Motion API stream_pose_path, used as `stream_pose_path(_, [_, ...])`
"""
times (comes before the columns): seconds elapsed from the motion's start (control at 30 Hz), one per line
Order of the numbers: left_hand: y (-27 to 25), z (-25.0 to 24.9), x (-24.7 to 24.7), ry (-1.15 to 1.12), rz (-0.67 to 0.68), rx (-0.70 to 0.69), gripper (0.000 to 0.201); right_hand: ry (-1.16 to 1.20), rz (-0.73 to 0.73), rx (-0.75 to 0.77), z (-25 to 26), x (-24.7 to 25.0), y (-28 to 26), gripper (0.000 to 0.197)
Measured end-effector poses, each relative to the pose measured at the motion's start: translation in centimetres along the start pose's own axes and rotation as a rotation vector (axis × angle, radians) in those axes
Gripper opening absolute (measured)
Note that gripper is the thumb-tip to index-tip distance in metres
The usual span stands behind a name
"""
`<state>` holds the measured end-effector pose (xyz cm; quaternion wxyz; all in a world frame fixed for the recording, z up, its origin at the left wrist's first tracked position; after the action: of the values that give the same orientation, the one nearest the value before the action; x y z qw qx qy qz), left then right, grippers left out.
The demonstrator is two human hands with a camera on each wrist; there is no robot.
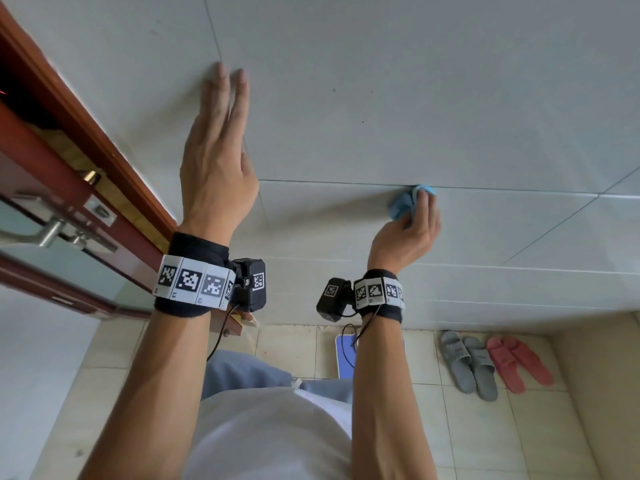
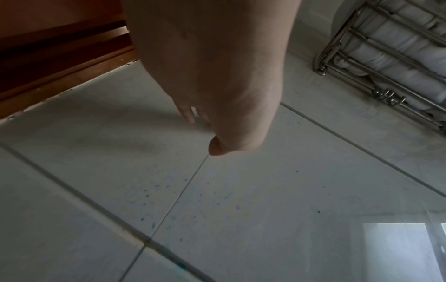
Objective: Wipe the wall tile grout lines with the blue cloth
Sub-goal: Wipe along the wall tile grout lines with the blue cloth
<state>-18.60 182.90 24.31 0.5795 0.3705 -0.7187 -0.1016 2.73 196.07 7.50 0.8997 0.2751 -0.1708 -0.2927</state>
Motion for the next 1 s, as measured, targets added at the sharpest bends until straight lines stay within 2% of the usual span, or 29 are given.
stream_pose_path(0.1, [-0.3,0.4,0.0,0.002,0.017,-0.016,0.085,0.041,-0.013,-0.095,2.1,-1.3,-1.9,0.046])
stream_pose_path(0.27, [0.0,0.8,-0.3,0.000,-0.004,-0.050,0.080,0.078,0.172,0.094,6.0,-3.6,-7.7,0.045])
stream_pose_path(0.4, [0.2,1.0,0.0,0.014,0.011,-0.061,0.082,-0.005,0.230,0.226,4.9,-2.7,-6.5,0.053])
stream_pose_path(0.57, [0.0,1.9,0.5,-0.005,0.029,-0.066,0.086,-0.053,0.074,0.105,3.1,-1.3,-3.0,0.044])
stream_pose_path(0.67, [-0.3,3.0,0.8,-0.022,0.030,-0.067,0.085,-0.009,0.036,-0.033,5.3,-2.3,-4.3,0.043])
stream_pose_path(0.7, [-0.3,3.3,1.0,-0.026,0.040,-0.060,0.085,0.008,0.054,-0.036,6.3,-2.7,-5.3,0.044])
stream_pose_path(0.83, [-0.1,4.4,1.7,-0.028,0.067,-0.061,0.085,0.087,0.322,0.138,10.1,-4.3,-9.8,0.050])
stream_pose_path(0.9, [-0.1,5.0,2.1,-0.024,0.071,-0.064,0.085,0.158,0.470,0.263,11.6,-5.0,-11.1,0.045])
stream_pose_path(0.93, [0.0,5.4,2.3,-0.023,0.069,-0.062,0.085,0.191,0.505,0.304,12.3,-5.2,-11.3,0.040])
stream_pose_path(1.0, [0.1,6.2,2.7,-0.026,0.063,-0.048,0.085,0.240,0.455,0.352,13.5,-5.1,-10.4,0.032])
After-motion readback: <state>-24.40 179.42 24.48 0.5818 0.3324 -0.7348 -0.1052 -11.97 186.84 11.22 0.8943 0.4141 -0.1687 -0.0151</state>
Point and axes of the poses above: each hand's wrist, its own y-axis towards the middle knuckle, its own x-axis out of the back of the hand, z = x × y, the point moved 1 cm from there along y, towards the middle knuckle, and after that the axes turned 6 degrees about x, right-handed, at the moved point
